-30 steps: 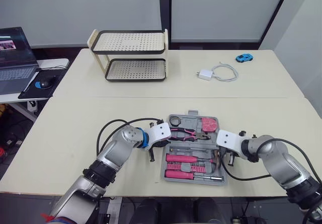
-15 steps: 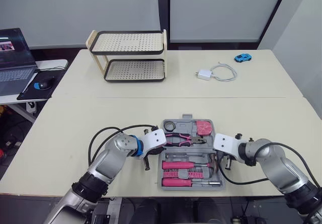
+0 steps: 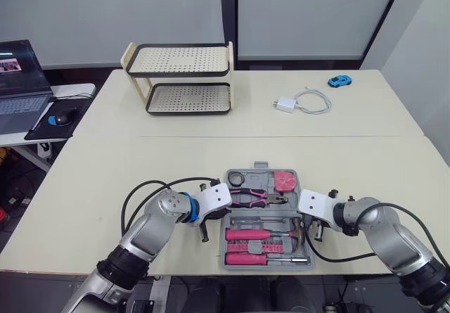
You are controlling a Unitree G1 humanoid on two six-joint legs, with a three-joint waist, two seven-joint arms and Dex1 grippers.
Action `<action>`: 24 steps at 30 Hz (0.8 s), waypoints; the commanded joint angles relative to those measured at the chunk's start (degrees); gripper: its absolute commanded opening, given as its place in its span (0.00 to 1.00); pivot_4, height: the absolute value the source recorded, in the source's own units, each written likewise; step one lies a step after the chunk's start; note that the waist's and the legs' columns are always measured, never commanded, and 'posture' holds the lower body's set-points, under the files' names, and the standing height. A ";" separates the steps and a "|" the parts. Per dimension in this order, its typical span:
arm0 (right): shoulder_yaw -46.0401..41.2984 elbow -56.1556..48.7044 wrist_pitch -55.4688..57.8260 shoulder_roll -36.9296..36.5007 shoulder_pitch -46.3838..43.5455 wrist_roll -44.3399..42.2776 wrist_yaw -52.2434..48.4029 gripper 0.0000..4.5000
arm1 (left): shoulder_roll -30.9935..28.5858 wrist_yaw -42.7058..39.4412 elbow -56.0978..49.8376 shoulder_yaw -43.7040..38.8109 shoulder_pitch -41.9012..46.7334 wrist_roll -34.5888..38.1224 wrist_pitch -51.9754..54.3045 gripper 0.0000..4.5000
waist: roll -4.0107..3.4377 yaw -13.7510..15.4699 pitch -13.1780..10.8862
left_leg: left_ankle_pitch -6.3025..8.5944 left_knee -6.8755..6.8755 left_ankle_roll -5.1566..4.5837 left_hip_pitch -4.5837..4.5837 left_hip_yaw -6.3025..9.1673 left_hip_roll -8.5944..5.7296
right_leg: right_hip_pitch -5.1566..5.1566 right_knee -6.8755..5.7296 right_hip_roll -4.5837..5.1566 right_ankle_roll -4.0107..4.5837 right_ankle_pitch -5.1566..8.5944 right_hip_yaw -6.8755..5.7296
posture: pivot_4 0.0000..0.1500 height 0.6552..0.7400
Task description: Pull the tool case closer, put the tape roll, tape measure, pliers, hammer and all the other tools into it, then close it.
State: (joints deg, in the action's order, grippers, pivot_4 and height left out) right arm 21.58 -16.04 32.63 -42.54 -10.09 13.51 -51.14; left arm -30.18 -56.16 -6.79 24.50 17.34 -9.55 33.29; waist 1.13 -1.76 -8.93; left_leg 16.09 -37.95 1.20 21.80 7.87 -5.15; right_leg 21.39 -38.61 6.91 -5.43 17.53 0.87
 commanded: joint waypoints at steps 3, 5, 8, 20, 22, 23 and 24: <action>1.38 -4.26 -1.64 1.34 -0.18 -1.54 -1.34 0.01 | 0.46 -1.36 -0.04 4.22 -2.05 0.70 0.67 0.00 | 0.00 0.00 0.00 | 0.00 0.00 0.00 0.00 0.00 0.00 | 0.00 0.00 0.00 0.00 0.00 0.00 | 1.00 1.00; 1.29 -4.64 -1.55 1.01 0.17 -1.60 -1.52 0.01 | 0.46 -1.30 -0.11 4.30 -2.18 0.65 0.64 0.00 | -0.01 0.00 0.01 | 0.00 0.00 -0.01 0.00 0.00 0.00 | 0.00 0.01 0.00 0.00 0.00 0.00 | 1.00 1.00; 1.03 -5.16 -1.29 0.63 0.71 -1.70 -1.54 0.01 | 0.48 -1.39 -0.65 4.65 -2.66 0.68 0.76 0.00 | -0.02 0.04 0.01 | 0.01 0.00 -0.01 0.00 0.00 0.00 | 0.00 0.01 0.00 0.00 0.00 0.00 | 1.00 1.00; 0.44 -6.58 -0.30 0.31 2.12 -1.77 -1.08 0.01 | 1.00 -1.24 -2.25 5.66 -3.50 0.46 1.56 0.00 | -0.04 0.20 0.03 | 0.02 0.00 -0.02 0.00 0.00 -0.03 | -0.03 0.04 0.03 0.00 0.00 0.00 | 1.00 1.00; 0.47 -6.25 -0.39 0.57 1.79 -1.68 -0.90 0.01 | 0.69 -1.18 -2.12 5.46 -3.51 0.31 1.55 0.00 | -0.03 0.20 0.03 | 0.02 0.00 -0.03 0.00 0.00 -0.03 | -0.03 0.04 0.03 0.00 0.00 0.00 | 1.00 1.00; 0.48 -6.09 -0.48 0.66 1.66 -1.63 -0.85 0.01 | 0.56 -1.15 -2.03 5.36 -3.48 0.24 1.55 0.00 | -0.03 0.20 0.03 | 0.02 0.00 -0.03 0.00 0.00 -0.03 | -0.03 0.04 0.03 0.00 0.00 0.00 | 1.00 1.00; 0.49 -5.86 -0.64 0.83 1.48 -1.53 -0.70 0.01 | 0.34 -1.20 -1.97 5.24 -3.48 0.21 1.51 0.00 | -0.03 0.20 0.03 | 0.02 0.00 -0.03 0.00 0.00 -0.03 | -0.03 0.04 0.03 0.00 0.00 0.00 | 1.00 1.00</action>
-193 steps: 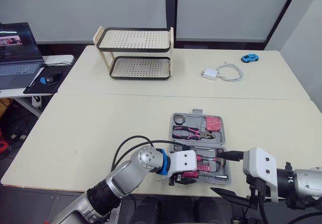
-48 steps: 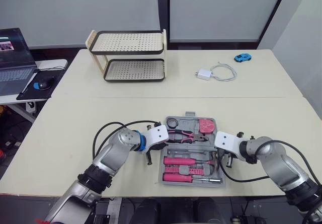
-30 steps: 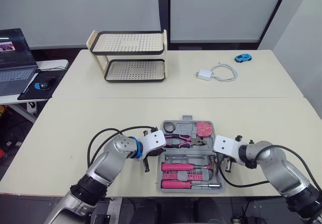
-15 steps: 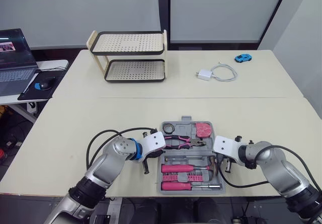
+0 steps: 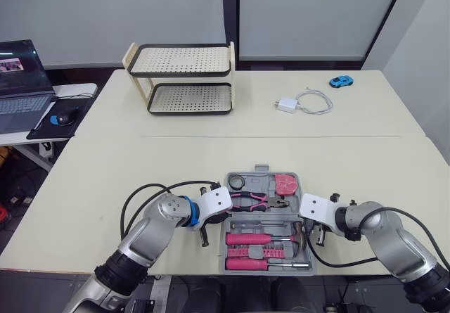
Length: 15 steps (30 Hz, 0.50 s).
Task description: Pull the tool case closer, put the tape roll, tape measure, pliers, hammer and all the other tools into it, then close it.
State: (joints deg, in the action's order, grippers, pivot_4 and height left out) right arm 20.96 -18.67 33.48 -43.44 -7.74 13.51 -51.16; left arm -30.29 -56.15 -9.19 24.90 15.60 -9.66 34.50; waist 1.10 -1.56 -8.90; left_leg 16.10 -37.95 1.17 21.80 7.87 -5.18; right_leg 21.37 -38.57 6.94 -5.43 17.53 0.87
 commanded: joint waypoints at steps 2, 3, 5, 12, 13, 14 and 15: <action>1.18 -2.80 -1.70 2.14 -1.33 -1.34 -0.40 0.01 | 0.03 -1.12 0.60 4.58 -1.74 0.19 0.09 0.00 | 0.00 -0.03 0.00 | 0.00 0.00 0.00 0.00 0.00 0.01 | 0.01 0.00 0.00 0.00 0.00 0.00 | 1.00 1.00; 1.21 -2.59 -1.75 2.40 -1.61 -1.24 -0.18 0.01 | -0.12 -0.94 0.85 4.39 -1.65 0.10 -0.10 0.00 | 0.00 -0.05 0.00 | 0.00 0.00 0.00 0.00 0.00 0.01 | 0.01 0.00 0.00 0.00 0.00 0.00 | 1.00 1.00; 1.22 -2.36 -1.75 2.64 -1.89 -1.10 -0.04 0.01 | -0.24 -0.55 1.39 4.19 -1.37 -0.05 -0.46 0.00 | -0.01 -0.10 0.00 | 0.00 0.01 0.00 -0.01 0.00 0.02 | 0.01 0.00 -0.01 0.00 0.00 0.00 | 1.00 1.00; 0.35 -1.86 -1.77 2.31 -1.72 -0.48 -0.21 0.01 | -0.46 -0.19 2.91 3.64 -0.53 -0.12 -1.19 0.00 | -0.01 -0.08 0.01 | 0.00 0.01 -0.01 -0.02 0.01 0.02 | 0.00 -0.02 -0.02 0.00 0.00 0.01 | 1.00 1.00; 0.12 -1.66 -1.90 2.24 -1.74 -0.48 -0.14 0.01 | -0.67 -0.25 3.07 3.54 -0.51 -0.12 -1.25 0.00 | -0.02 -0.08 0.01 | 0.00 0.01 -0.01 -0.03 0.01 0.01 | 0.00 -0.02 -0.02 0.00 0.00 0.01 | 1.00 1.00; -0.09 -1.47 -2.01 2.20 -1.77 -0.47 -0.03 0.01 | -0.90 -0.24 3.19 3.49 -0.55 -0.23 -1.32 0.00 | -0.02 -0.07 0.01 | 0.00 0.00 -0.01 -0.03 0.02 0.01 | 0.00 -0.02 -0.02 0.00 0.00 0.01 | 1.00 1.00; -0.19 -1.29 -2.17 2.14 -1.83 -0.45 -0.01 0.01 | -1.12 -0.29 3.26 3.44 -0.60 -0.26 -1.46 0.00 | -0.02 -0.07 0.01 | 0.00 0.00 -0.01 -0.03 0.02 0.01 | 0.00 -0.02 -0.02 0.00 0.00 0.01 | 1.00 1.00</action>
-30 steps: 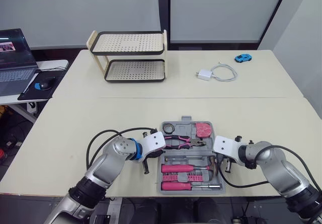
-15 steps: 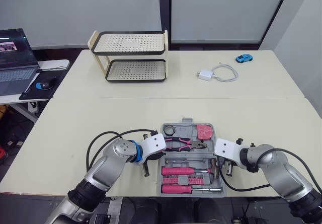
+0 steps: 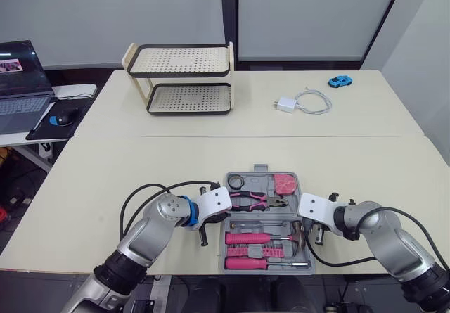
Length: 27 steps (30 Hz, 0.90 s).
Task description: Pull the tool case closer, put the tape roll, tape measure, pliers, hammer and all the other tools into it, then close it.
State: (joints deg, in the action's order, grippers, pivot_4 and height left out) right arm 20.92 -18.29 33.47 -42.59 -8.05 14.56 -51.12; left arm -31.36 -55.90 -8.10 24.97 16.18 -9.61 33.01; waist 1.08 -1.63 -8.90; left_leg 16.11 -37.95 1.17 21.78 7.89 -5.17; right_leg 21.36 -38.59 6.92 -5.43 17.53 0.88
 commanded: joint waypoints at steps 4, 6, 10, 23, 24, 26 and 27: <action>-0.46 -1.19 -2.40 1.39 -1.77 -1.46 0.07 0.01 | -0.49 -0.53 2.39 2.86 -1.23 -0.13 -0.12 0.00 | 0.00 -0.01 0.00 | 0.00 0.00 0.00 -0.01 0.00 0.01 | 0.00 0.00 0.00 0.00 0.00 0.00 | 1.00 1.00; -0.50 -1.01 -2.56 1.48 -1.87 -1.38 0.12 0.01 | -0.57 -0.49 2.48 2.80 -1.20 -0.08 -0.21 0.00 | 0.00 -0.01 0.00 | 0.00 0.00 0.00 -0.01 0.00 0.01 | 0.00 -0.01 0.00 0.00 0.00 0.00 | 1.00 1.00; -0.63 -1.00 -2.57 1.15 -1.61 -1.40 -0.11 0.01 | -0.74 -0.41 2.64 2.70 -1.11 -0.02 -0.26 0.00 | 0.00 -0.01 0.00 | 0.00 0.00 0.00 -0.01 0.00 0.00 | 0.00 -0.01 0.00 0.00 0.00 0.01 | 1.00 1.00; -5.55 -3.79 -1.43 -4.47 3.40 -3.21 -1.40 0.01 | -5.16 0.73 6.54 -1.97 -0.50 0.79 -6.17 0.00 | 0.00 0.06 -0.02 | 0.00 0.01 0.00 0.02 0.01 0.00 | 0.02 0.01 0.01 0.00 0.00 -0.01 | 1.00 1.00; -6.44 -4.14 -1.29 -5.03 4.02 -3.48 -1.27 0.01 | -5.93 0.93 6.73 -2.73 -0.62 1.12 -7.36 0.00 | 0.00 0.00 -0.02 | 0.00 0.01 0.00 0.03 0.02 0.01 | 0.03 0.00 0.01 0.00 0.00 -0.01 | 1.00 1.00; -9.18 -4.57 -1.38 -6.48 5.69 -3.99 -0.76 0.01 | -8.32 1.12 6.81 -4.96 -1.51 2.02 -9.46 0.00 | -0.01 -0.07 -0.04 | 0.00 0.02 0.00 0.03 -0.02 0.02 | 0.05 0.00 0.00 0.00 0.00 0.01 | 1.00 1.00; -10.78 -4.72 -1.44 -7.47 6.73 -4.39 -0.87 0.01 | -9.50 0.88 6.47 -6.41 -2.32 2.92 -10.42 0.00 | -0.02 -0.11 -0.05 | 0.00 0.03 0.00 0.03 -0.02 0.03 | 0.06 0.00 0.00 0.00 0.00 0.02 | 1.00 1.00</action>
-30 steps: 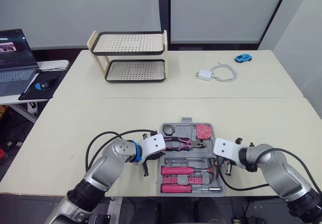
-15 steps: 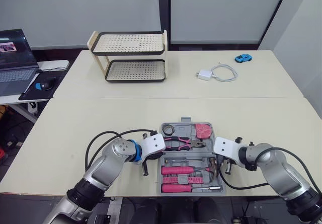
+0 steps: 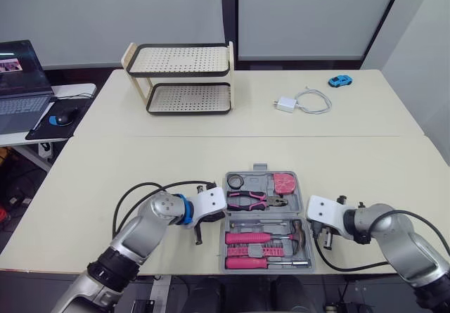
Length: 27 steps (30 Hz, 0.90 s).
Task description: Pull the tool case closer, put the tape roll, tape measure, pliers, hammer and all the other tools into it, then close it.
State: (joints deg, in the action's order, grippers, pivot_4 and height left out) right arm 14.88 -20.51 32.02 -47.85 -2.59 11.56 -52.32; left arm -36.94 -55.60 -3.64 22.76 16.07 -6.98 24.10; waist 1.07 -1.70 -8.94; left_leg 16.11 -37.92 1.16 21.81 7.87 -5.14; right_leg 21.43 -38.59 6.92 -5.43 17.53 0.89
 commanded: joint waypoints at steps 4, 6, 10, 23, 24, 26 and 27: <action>-11.73 -3.65 -0.30 -5.88 5.18 -4.40 -1.10 0.01 | -6.84 -0.22 0.23 -11.20 -5.06 5.30 -3.34 0.00 | -0.05 0.10 -0.08 | 0.01 0.04 0.00 0.02 0.00 0.00 | 0.04 0.00 0.01 0.00 0.00 0.00 | 1.00 1.00; -17.03 -5.42 1.41 -7.04 7.19 -7.49 -2.51 0.00 | -8.59 -1.72 -1.30 -16.26 -6.67 9.11 -3.65 0.04 | -0.04 0.31 -0.15 | 0.01 0.03 -0.01 0.07 0.00 -0.06 | 0.04 0.03 0.06 0.00 0.00 0.00 | 1.00 1.00; -24.97 -9.56 5.23 -8.33 10.05 -12.69 -4.81 0.14 | -10.73 -4.25 -5.23 -24.10 -10.40 16.25 -2.45 0.28 | 0.00 0.60 -0.24 | 0.01 0.02 -0.01 0.12 0.05 -0.05 | 0.04 0.07 0.08 0.00 0.00 -0.04 | 1.00 1.00; -33.11 -14.01 11.54 -10.80 11.08 -20.78 -6.06 1.00 | -13.33 -5.19 -7.89 -27.76 -14.08 19.32 -4.22 1.00 | 0.01 1.17 -0.29 | 0.03 0.04 -0.04 0.13 0.00 -0.04 | -0.02 0.19 0.09 0.00 0.00 -0.04 | 1.00 1.00; -33.34 -13.68 12.17 -10.45 10.56 -21.51 -5.71 1.00 | -12.99 -4.63 -8.14 -27.18 -14.01 18.68 -5.13 1.00 | 0.01 1.21 -0.29 | 0.03 0.04 -0.04 0.13 -0.01 -0.04 | -0.02 0.20 0.09 0.01 0.00 -0.03 | 1.00 1.00; -35.35 -12.89 19.36 -6.62 6.94 -27.79 -5.04 1.00 | -11.41 -3.84 -11.16 -24.68 -13.77 18.51 -5.11 1.00 | 0.01 1.24 -0.29 | 0.03 0.04 -0.04 0.13 -0.02 -0.04 | -0.02 0.23 0.09 0.01 -0.01 -0.03 | 1.00 1.00; -36.85 -12.51 24.06 -4.21 4.90 -31.79 -4.83 1.00 | -10.42 -3.41 -13.04 -23.43 -13.65 18.75 -4.90 1.00 | 0.03 1.26 -0.29 | 0.03 0.04 -0.04 0.14 -0.01 -0.04 | -0.04 0.29 0.09 0.02 -0.01 -0.03 | 1.00 1.00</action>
State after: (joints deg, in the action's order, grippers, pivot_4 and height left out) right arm -18.67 -32.76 50.15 -54.08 4.61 -14.57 -57.92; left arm -48.60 -59.52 -12.37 -2.60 1.80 11.49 19.89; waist 1.10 -0.44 -9.23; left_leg 16.14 -37.87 1.13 21.94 7.89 -5.13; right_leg 21.31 -38.17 6.99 -5.39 17.49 0.81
